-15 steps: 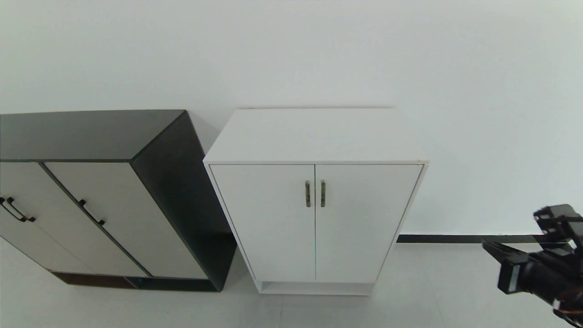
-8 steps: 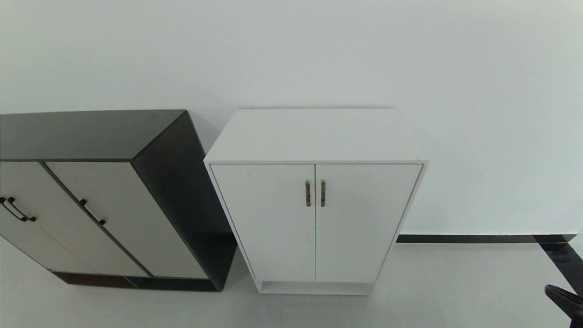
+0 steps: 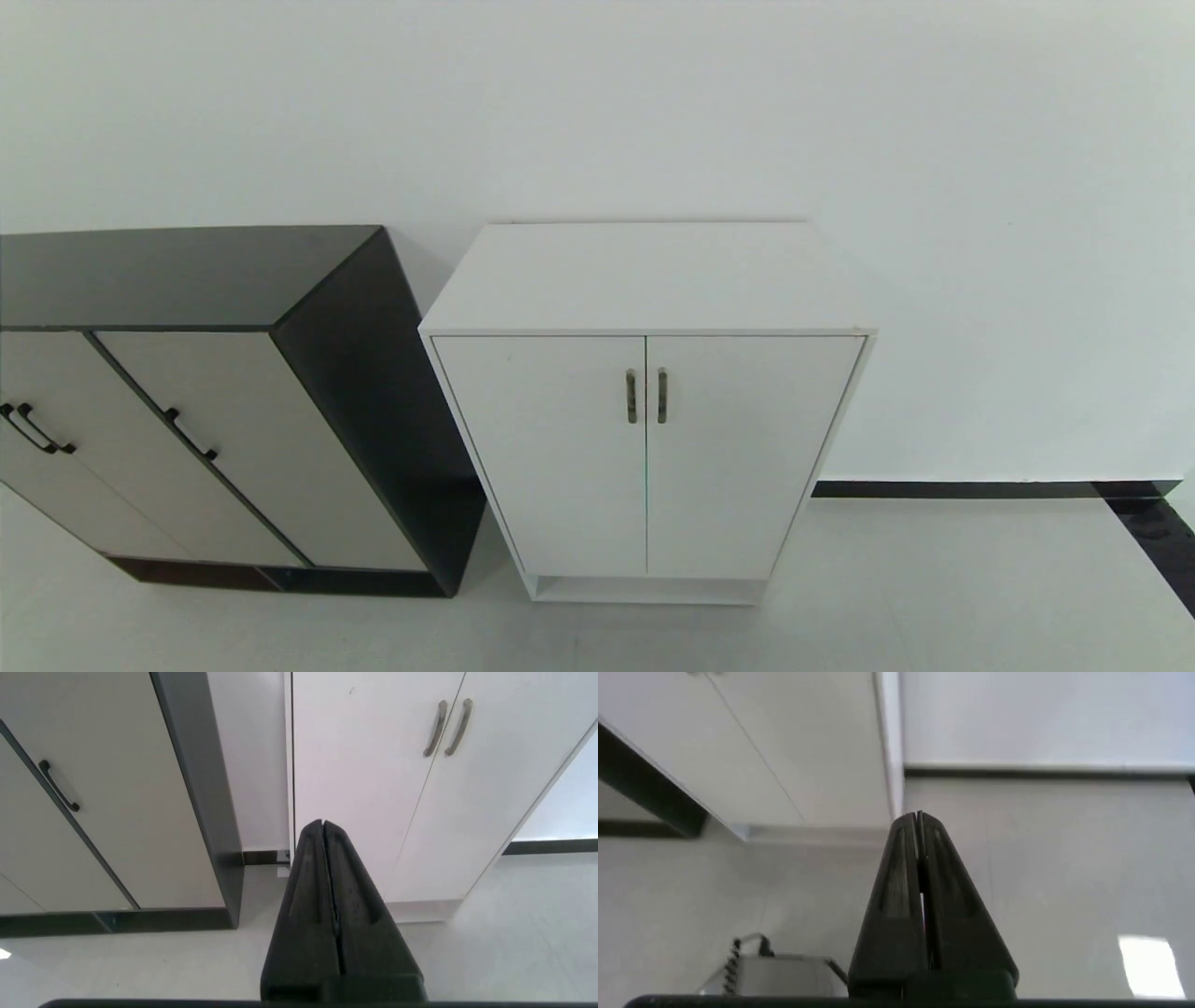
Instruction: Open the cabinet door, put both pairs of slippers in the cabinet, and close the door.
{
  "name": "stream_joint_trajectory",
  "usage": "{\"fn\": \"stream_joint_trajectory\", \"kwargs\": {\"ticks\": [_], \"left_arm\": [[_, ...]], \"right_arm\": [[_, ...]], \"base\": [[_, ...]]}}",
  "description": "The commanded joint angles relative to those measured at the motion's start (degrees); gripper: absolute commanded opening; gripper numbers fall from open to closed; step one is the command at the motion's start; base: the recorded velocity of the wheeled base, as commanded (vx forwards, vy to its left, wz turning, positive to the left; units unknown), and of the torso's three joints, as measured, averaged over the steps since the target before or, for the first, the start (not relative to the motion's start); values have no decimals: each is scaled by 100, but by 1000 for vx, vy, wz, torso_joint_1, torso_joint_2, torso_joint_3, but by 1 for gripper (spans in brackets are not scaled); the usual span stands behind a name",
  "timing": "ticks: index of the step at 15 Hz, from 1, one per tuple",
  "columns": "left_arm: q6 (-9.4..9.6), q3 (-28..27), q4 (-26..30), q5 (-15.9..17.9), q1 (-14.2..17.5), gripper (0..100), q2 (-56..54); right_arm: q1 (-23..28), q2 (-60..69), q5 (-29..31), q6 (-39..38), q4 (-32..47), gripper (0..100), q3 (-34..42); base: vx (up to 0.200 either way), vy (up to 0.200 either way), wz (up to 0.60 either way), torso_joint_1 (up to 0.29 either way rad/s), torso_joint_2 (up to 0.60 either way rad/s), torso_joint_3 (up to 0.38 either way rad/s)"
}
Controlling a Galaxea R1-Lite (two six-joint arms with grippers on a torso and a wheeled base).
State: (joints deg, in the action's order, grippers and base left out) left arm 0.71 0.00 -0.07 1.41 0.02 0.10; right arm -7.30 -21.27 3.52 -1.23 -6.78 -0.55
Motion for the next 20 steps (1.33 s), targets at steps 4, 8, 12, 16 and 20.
{"fn": "stream_joint_trajectory", "kwargs": {"ticks": [4,8,12,16,20], "left_arm": [[8,0,-1,-1,-2,0,8],[26,0,-1,8,-2,0,-1],[26,0,-1,-1,-2,0,8],[17,0,-1,-1,6,0,-1],[0,0,-1,-10,6,0,8]], "right_arm": [[-122,1459,-159,176,423,0,37],[-201,1565,-352,211,774,0,37],[-122,1556,-308,176,678,0,55],[-70,1556,-229,132,678,0,55],[282,1547,17,-26,687,0,46]], "base": [[0,0,0,0,0,0],[0,0,0,0,0,0],[0,0,0,0,0,0],[0,0,0,0,0,0],[0,0,0,0,0,0]]}}
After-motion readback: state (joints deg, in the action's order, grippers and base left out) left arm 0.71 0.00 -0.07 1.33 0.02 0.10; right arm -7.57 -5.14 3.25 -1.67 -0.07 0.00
